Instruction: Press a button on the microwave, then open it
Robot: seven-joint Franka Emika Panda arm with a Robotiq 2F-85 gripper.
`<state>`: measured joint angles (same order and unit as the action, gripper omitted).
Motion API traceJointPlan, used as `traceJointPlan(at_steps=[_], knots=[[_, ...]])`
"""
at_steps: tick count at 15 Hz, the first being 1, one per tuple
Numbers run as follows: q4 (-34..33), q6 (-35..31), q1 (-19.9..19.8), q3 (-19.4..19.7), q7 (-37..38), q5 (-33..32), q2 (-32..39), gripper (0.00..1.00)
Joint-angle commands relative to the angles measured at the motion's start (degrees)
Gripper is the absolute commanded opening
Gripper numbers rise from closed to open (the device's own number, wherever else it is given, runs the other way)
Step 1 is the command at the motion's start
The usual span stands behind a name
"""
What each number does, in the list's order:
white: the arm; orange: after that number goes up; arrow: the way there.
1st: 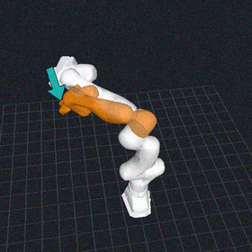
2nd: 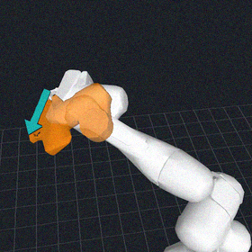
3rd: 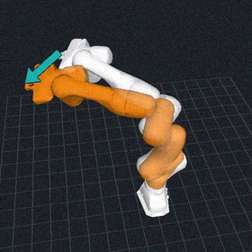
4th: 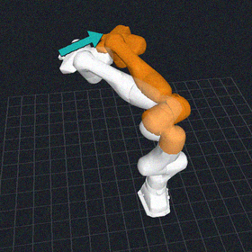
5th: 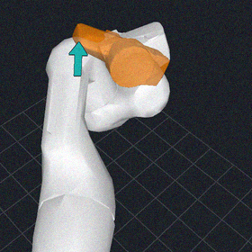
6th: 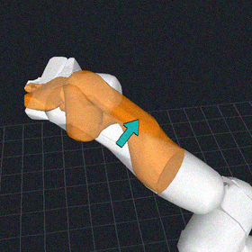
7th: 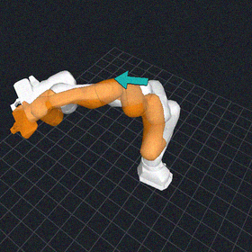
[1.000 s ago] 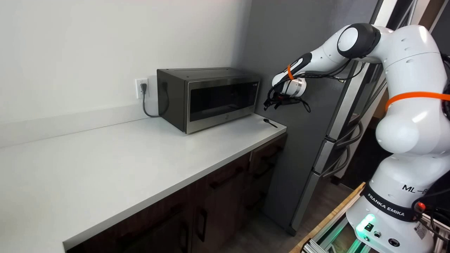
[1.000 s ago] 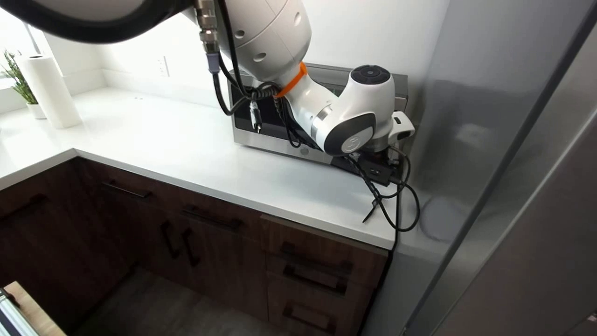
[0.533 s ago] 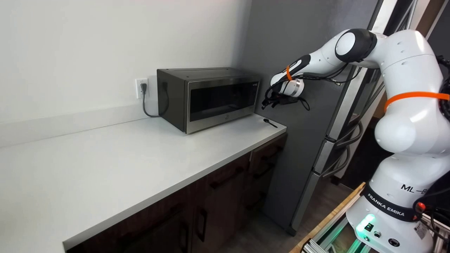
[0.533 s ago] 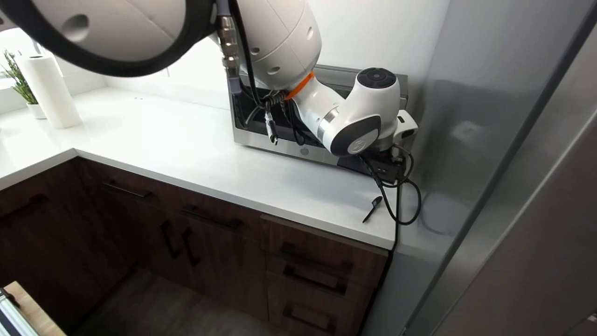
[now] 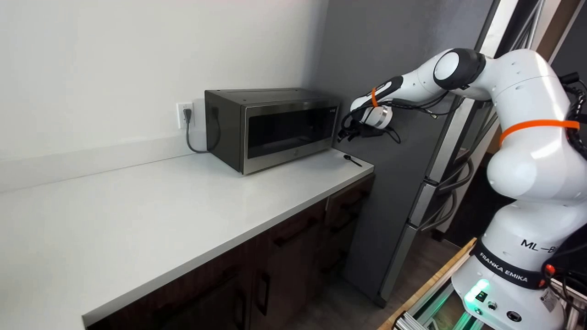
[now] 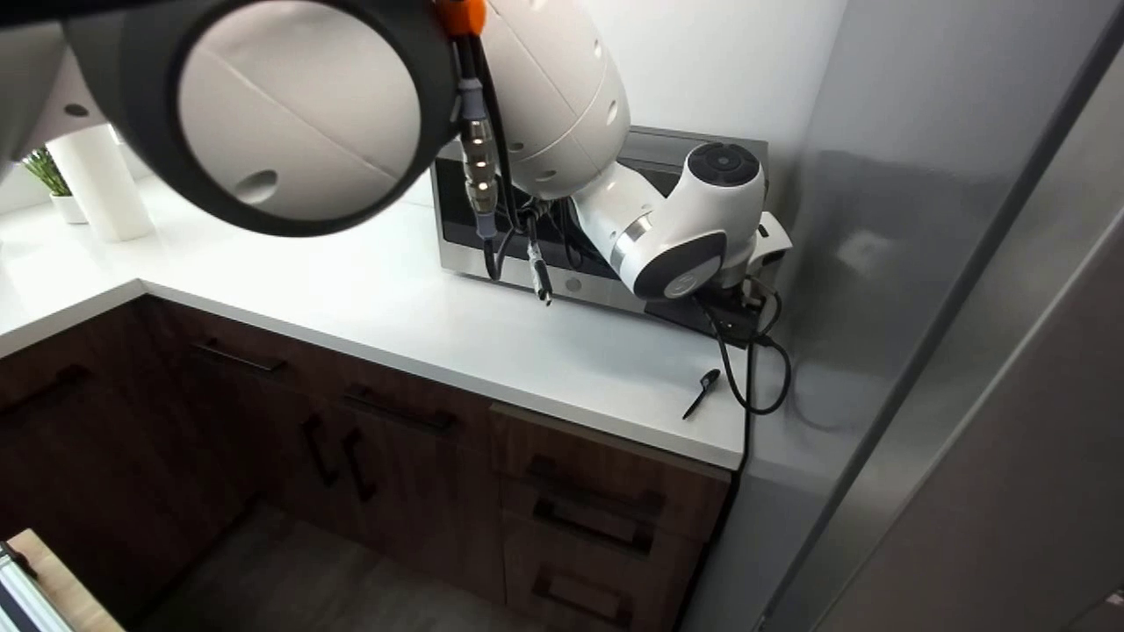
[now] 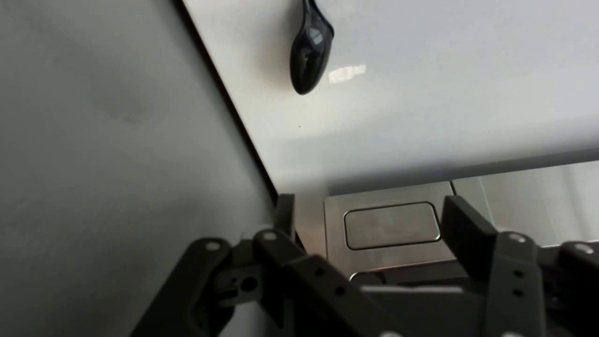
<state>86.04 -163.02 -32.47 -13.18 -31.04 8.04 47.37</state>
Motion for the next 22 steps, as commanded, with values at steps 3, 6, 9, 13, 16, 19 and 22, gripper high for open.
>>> traceJointPlan(at_steps=[3,6,9,13,16,19,22], knots=[[-8.56,0.80,-2.43,-4.20,-4.01,-0.01,6.95,0.35],[-11.36,1.07,-3.01,-6.03,-4.76,0.08,9.40,0.13],[-14.23,1.77,-3.46,-7.80,-5.80,0.13,11.95,0.00],[-18.44,3.22,-3.69,-9.54,-6.76,0.23,15.23,0.00],[-21.65,6.13,-3.35,-9.97,-6.96,0.59,17.03,0.00],[-24.19,11.08,-2.45,-9.22,-6.48,1.39,17.75,0.00],[-27.33,14.23,-1.71,-8.59,-6.63,2.66,19.15,0.00]])
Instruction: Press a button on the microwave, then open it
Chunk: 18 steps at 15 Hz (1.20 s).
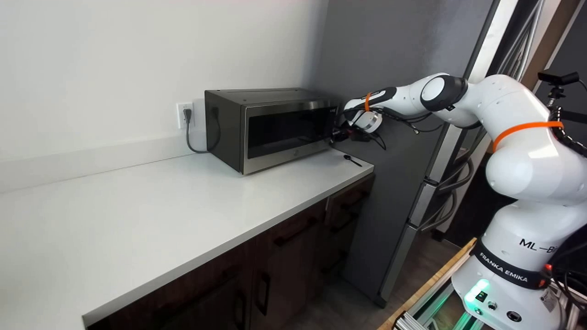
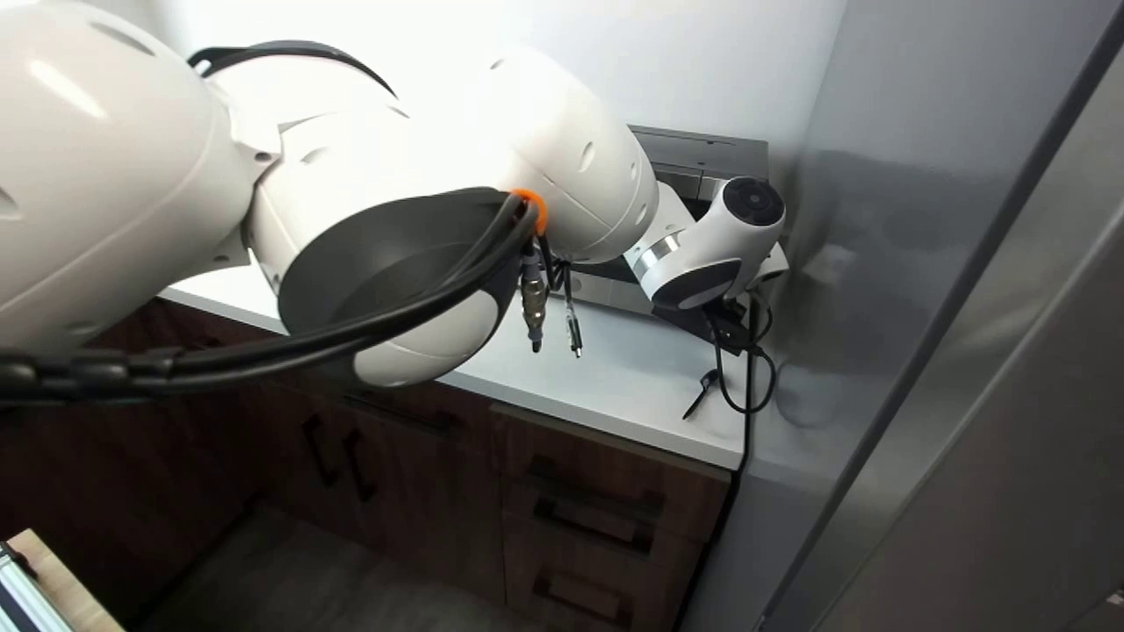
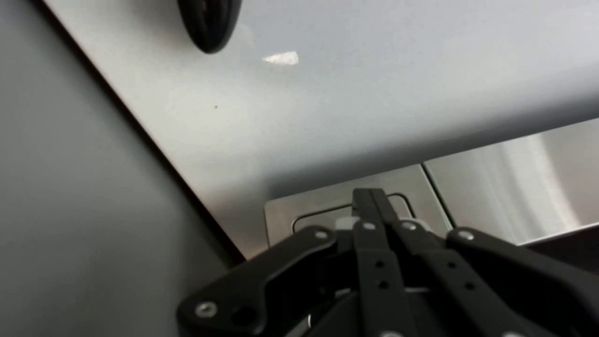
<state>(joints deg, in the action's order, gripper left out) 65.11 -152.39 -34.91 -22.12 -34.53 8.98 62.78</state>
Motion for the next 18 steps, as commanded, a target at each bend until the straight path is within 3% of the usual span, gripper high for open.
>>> traceJointPlan(at_steps=[1,7,13,18], knots=[[-7.55,4.06,0.94,0.46,-3.24,2.16,4.33,0.00],[-14.83,2.16,2.41,-0.16,-4.38,4.01,9.06,0.00],[-16.20,1.49,2.35,-1.50,-4.10,5.66,10.50,0.00],[-17.12,0.70,3.18,-2.08,1.05,10.52,12.81,0.00]])
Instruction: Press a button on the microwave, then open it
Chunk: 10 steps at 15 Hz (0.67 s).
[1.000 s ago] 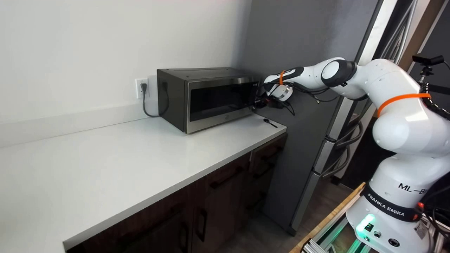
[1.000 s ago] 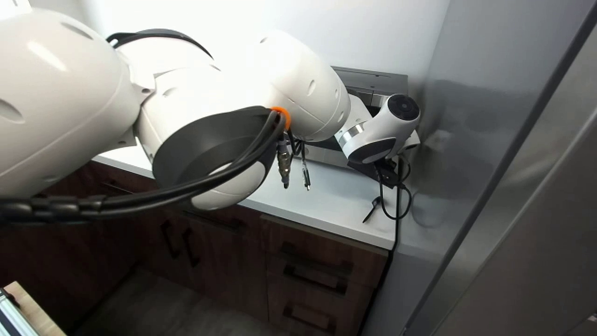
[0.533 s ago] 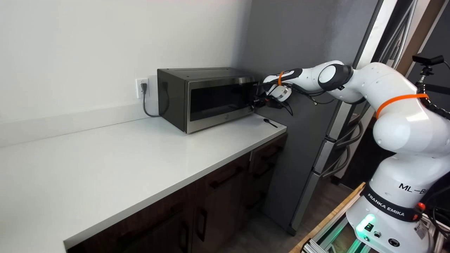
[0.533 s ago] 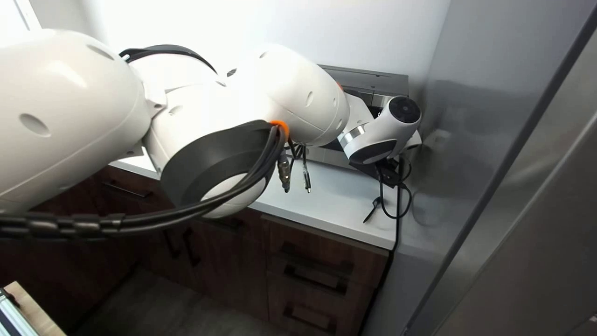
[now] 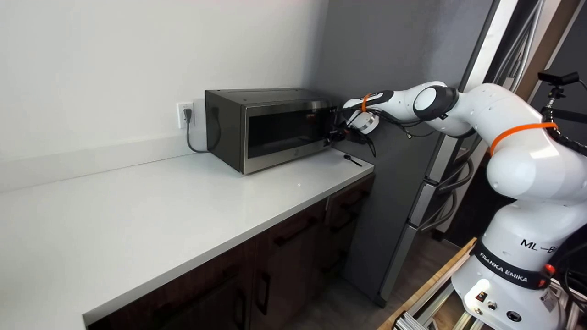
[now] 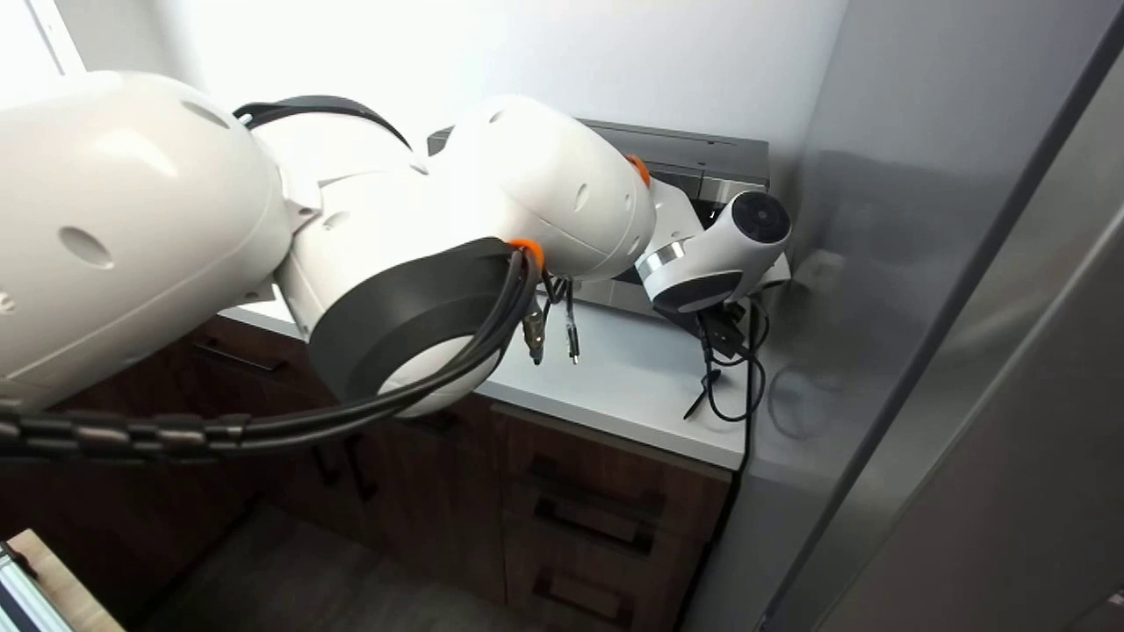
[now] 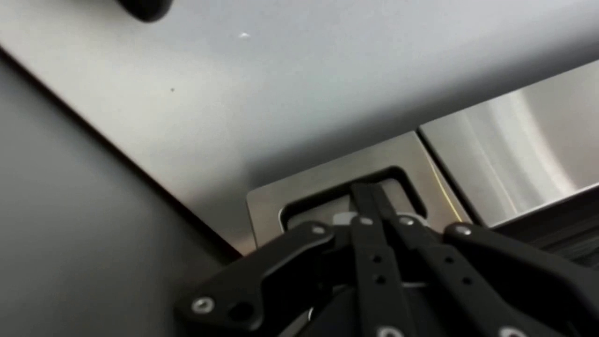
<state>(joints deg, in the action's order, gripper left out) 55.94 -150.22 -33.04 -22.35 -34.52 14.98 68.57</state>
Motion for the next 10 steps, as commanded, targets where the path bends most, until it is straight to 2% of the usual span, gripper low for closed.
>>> traceJointPlan(at_steps=[1,6,9,10], knots=[[-8.28,-2.09,0.99,-3.15,1.75,4.40,7.89,0.00],[-8.39,-3.43,0.61,-3.51,1.05,4.01,7.32,0.00],[-6.37,-3.35,0.96,-1.47,1.95,2.68,5.23,0.00],[-5.11,-2.54,1.51,0.41,4.03,1.87,3.95,0.00]])
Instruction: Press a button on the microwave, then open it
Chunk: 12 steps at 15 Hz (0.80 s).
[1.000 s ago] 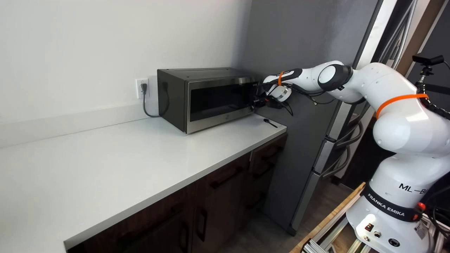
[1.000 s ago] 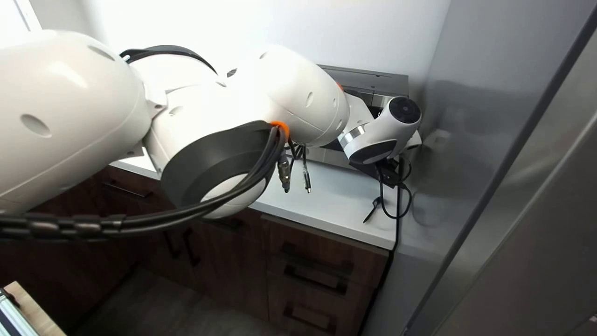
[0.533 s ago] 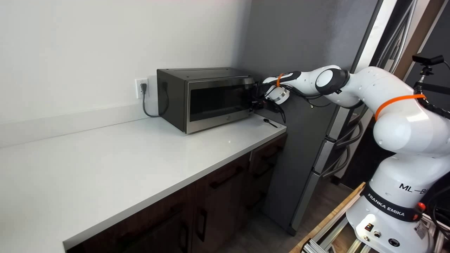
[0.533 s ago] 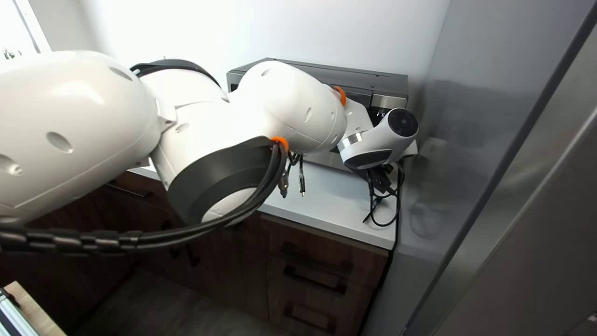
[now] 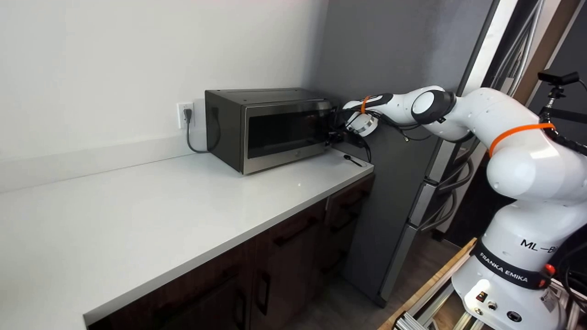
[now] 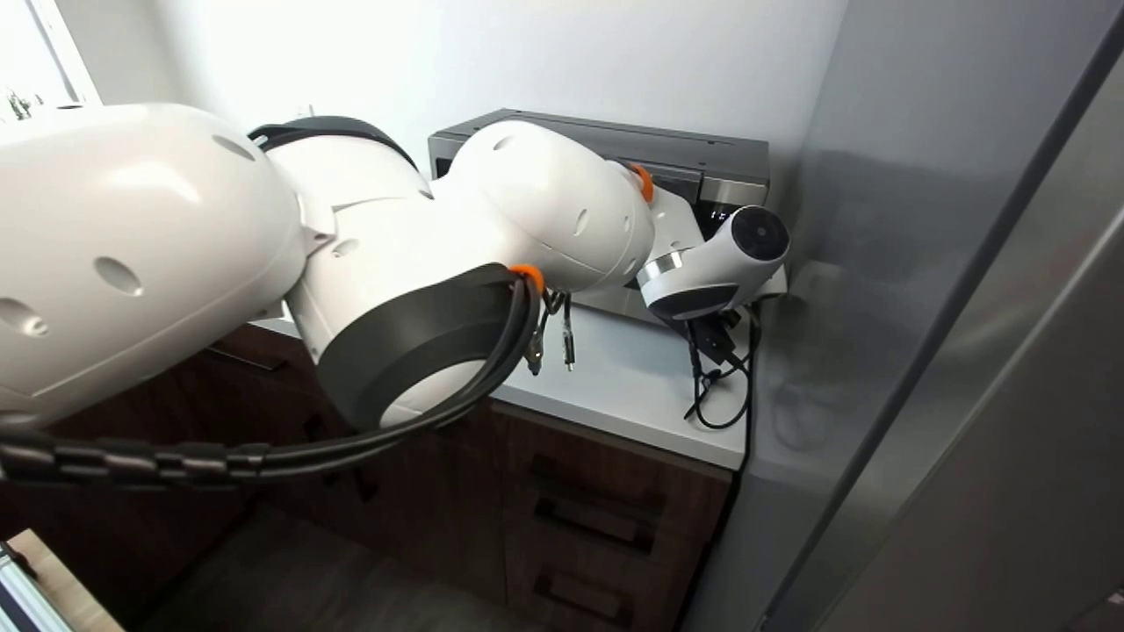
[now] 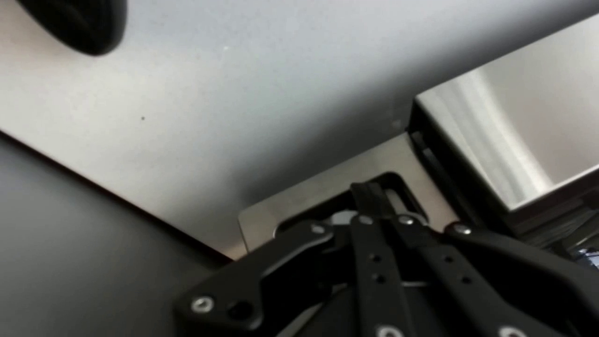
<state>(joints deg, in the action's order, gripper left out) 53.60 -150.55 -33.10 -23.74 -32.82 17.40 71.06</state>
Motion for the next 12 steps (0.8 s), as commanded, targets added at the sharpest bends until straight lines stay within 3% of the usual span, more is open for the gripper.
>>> traceJointPlan(at_steps=[1,6,12], knots=[[-1.86,-1.99,2.19,3.46,4.01,-1.30,0.55,0.00],[1.86,0.32,5.65,11.27,11.49,-3.71,-3.24,0.00],[5.36,2.38,8.90,16.84,15.66,-5.60,-6.46,0.00]])
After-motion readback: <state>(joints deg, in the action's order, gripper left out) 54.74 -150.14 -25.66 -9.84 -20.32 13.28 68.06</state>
